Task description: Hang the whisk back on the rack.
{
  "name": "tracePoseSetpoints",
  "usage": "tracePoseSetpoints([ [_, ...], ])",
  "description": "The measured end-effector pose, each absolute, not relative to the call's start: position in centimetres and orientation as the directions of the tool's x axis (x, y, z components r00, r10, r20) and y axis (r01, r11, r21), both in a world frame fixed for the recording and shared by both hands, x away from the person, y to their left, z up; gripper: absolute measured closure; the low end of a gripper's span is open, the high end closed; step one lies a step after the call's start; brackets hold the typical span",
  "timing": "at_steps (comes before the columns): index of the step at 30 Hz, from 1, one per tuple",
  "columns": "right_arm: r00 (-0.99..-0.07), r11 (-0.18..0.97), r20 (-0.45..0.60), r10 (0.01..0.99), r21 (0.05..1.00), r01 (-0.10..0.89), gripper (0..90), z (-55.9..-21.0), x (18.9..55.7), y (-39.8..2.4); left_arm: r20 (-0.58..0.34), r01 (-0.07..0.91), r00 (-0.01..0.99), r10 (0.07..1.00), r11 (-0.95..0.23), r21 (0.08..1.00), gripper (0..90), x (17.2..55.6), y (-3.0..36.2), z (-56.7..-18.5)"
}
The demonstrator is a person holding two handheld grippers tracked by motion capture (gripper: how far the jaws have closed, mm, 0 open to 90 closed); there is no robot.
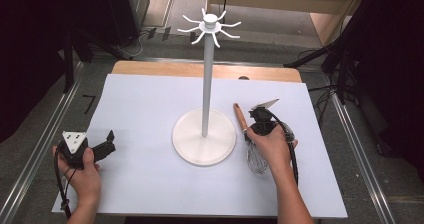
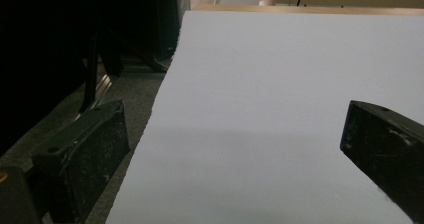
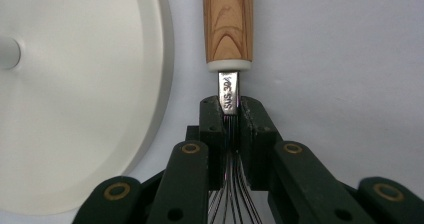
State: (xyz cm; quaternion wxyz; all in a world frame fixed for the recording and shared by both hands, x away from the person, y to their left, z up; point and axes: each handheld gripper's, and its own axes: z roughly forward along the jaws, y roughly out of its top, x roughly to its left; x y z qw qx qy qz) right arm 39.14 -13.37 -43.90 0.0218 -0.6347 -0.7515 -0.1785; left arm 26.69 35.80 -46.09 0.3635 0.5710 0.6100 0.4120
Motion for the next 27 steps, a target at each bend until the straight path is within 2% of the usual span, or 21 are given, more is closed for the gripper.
tracePoseSetpoints([
  [10,-0.210,0.092,0.300,0.931,0.363,0.927,83.0,-42.5,38.1,-14.7,0.029,0.399,-0.082,0.996,0.007,0.917,0.0,26.7,35.8,-46.1],
  [27,-0.355,0.042,0.370,0.858,0.638,0.769,83.0,-41.4,34.7,-17.0,0.036,0.397,-0.084,0.996,0.001,0.918,0.0,26.7,35.7,-46.1],
])
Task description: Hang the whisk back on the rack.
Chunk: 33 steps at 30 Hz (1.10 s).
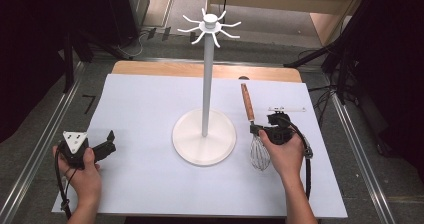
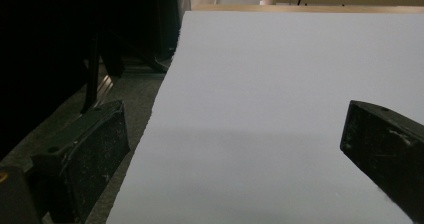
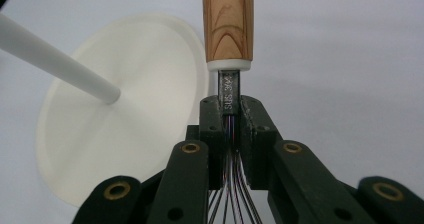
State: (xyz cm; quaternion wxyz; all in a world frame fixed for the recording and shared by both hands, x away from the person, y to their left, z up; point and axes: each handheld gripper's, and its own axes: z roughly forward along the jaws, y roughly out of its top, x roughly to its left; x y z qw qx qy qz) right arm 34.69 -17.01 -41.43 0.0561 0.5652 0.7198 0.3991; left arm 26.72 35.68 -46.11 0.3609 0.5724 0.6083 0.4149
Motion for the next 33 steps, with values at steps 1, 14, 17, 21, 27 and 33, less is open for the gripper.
tracePoseSetpoints([
  [1,-0.370,0.039,0.372,0.851,0.657,0.752,83.0,-41.4,34.5,-17.1,0.036,0.397,-0.084,0.996,0.001,0.918,0.0,26.7,35.7,-46.1],
  [14,-0.482,-0.026,0.363,0.798,0.818,0.574,83.1,-39.7,32.6,-17.3,0.025,0.404,-0.082,0.996,0.010,0.915,0.0,26.8,35.8,-46.1],
  [17,-0.523,-0.035,0.347,0.779,0.856,0.516,83.1,-39.1,32.0,-16.9,0.025,0.404,-0.083,0.996,0.011,0.915,0.0,26.8,35.8,-46.1],
  [21,-0.562,-0.045,0.314,0.765,0.897,0.440,83.1,-38.3,31.1,-16.5,0.026,0.405,-0.083,0.996,0.010,0.914,0.0,26.8,35.8,-46.1],
  [27,-0.610,-0.064,0.276,0.742,0.936,0.346,83.1,-37.3,30.1,-15.9,0.025,0.405,-0.082,0.996,0.011,0.914,0.0,26.8,35.8,-46.1],
  [33,-0.631,-0.097,0.248,0.735,0.960,0.264,83.1,-36.5,29.2,-15.5,0.024,0.405,-0.080,0.996,0.011,0.914,0.0,26.8,35.8,-46.1],
])
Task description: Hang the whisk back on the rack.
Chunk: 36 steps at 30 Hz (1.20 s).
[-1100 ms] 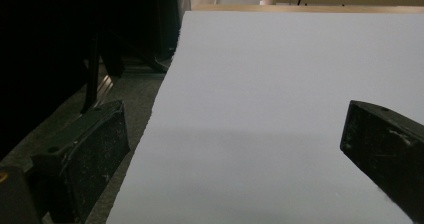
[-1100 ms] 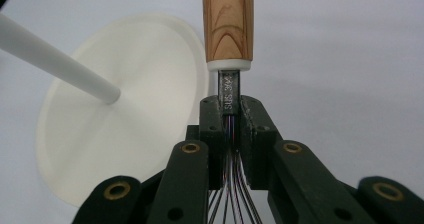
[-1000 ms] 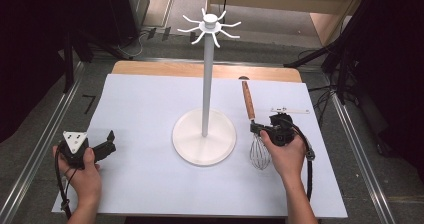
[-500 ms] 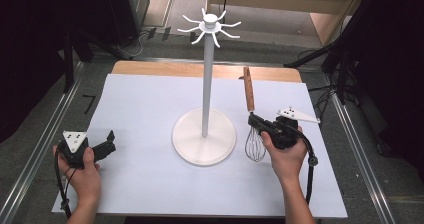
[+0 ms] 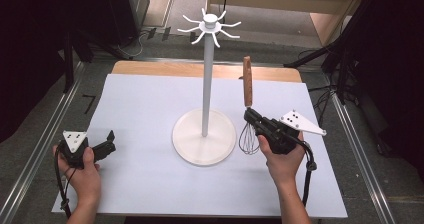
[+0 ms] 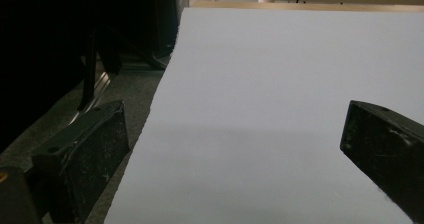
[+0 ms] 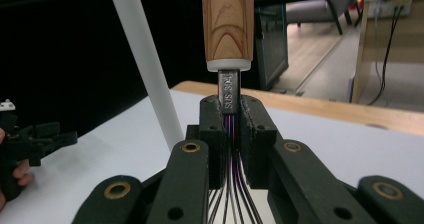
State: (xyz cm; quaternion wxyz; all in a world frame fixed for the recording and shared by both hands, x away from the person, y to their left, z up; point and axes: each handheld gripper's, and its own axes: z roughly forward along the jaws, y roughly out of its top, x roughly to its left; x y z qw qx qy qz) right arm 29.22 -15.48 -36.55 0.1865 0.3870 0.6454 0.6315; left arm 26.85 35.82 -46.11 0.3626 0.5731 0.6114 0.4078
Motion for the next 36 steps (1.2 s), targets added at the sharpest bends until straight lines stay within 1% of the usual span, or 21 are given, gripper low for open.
tracePoseSetpoints([
  [4,-0.645,-0.112,0.217,0.733,0.973,0.201,83.1,-36.1,28.8,-15.3,0.026,0.406,-0.081,0.996,0.009,0.914,0.0,26.9,35.8,-46.1],
  [8,-0.651,-0.136,0.215,0.728,0.976,0.171,83.1,-35.8,28.5,-15.2,0.025,0.407,-0.081,0.996,0.010,0.914,0.0,26.9,35.8,-46.1],
  [15,-0.657,-0.156,0.175,0.733,0.984,0.089,83.1,-35.0,27.5,-14.8,0.025,0.409,-0.081,0.996,0.010,0.913,0.0,26.9,35.8,-46.1],
  [25,-0.699,-0.170,0.141,0.702,0.985,0.028,83.1,-33.0,26.1,-14.0,0.024,0.405,-0.081,0.996,0.011,0.914,0.0,26.8,35.8,-46.1],
  [31,-0.714,-0.184,0.138,0.686,0.983,0.014,83.1,-32.1,25.9,-13.9,0.025,0.401,-0.073,0.997,0.007,0.916,0.0,26.7,35.8,-46.1],
  [36,-0.724,-0.202,0.154,0.672,0.979,0.021,83.1,-31.7,26.4,-13.9,0.025,0.402,-0.062,0.998,0.002,0.916,0.3,26.7,35.8,-46.1],
])
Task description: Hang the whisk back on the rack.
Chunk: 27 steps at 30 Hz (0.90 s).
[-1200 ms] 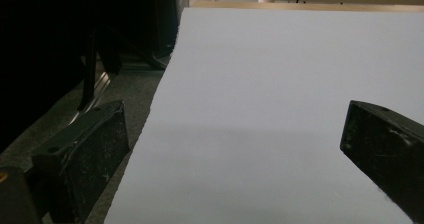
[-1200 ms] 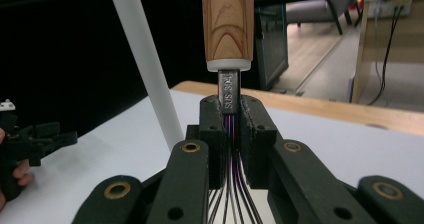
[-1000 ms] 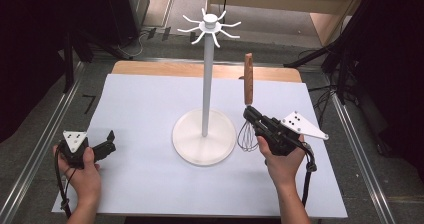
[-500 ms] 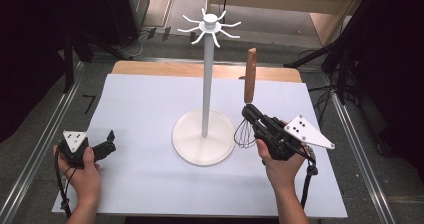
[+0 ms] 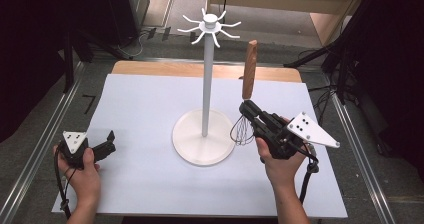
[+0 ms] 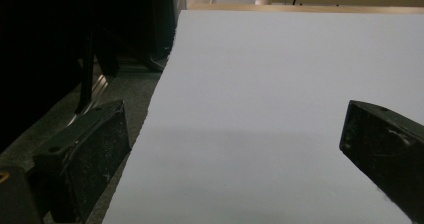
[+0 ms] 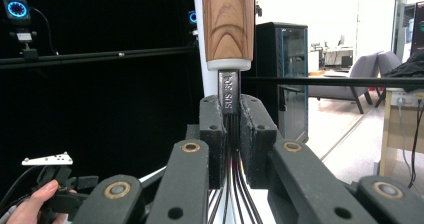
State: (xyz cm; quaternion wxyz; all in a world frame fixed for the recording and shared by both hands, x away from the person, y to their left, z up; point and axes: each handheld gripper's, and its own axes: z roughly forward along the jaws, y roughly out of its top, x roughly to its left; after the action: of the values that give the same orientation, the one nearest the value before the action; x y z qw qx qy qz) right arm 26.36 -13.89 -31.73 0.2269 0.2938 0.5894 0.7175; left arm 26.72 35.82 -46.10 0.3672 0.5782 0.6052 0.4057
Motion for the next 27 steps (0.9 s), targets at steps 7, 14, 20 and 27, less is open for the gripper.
tracePoseSetpoints([
  [7,-0.736,-0.212,0.171,0.655,0.977,0.038,83.1,-31.4,27.2,-13.5,0.011,0.379,-0.044,0.999,0.007,0.925,0.3,26.4,35.9,-46.1],
  [14,-0.742,-0.220,0.171,0.648,0.975,0.033,83.1,-31.1,27.7,-12.7,0.017,0.377,-0.036,0.999,-0.002,0.926,0.3,26.4,35.9,-46.1],
  [20,-0.749,-0.227,0.172,0.639,0.973,0.029,83.1,-30.9,27.9,-12.5,0.018,0.372,-0.033,0.999,-0.004,0.928,0.4,26.3,35.9,-46.1],
  [27,-0.750,-0.229,0.181,0.636,0.973,0.040,83.1,-31.0,28.1,-12.5,0.021,0.374,-0.033,0.999,-0.007,0.927,0.4,26.4,35.8,-46.1],
])
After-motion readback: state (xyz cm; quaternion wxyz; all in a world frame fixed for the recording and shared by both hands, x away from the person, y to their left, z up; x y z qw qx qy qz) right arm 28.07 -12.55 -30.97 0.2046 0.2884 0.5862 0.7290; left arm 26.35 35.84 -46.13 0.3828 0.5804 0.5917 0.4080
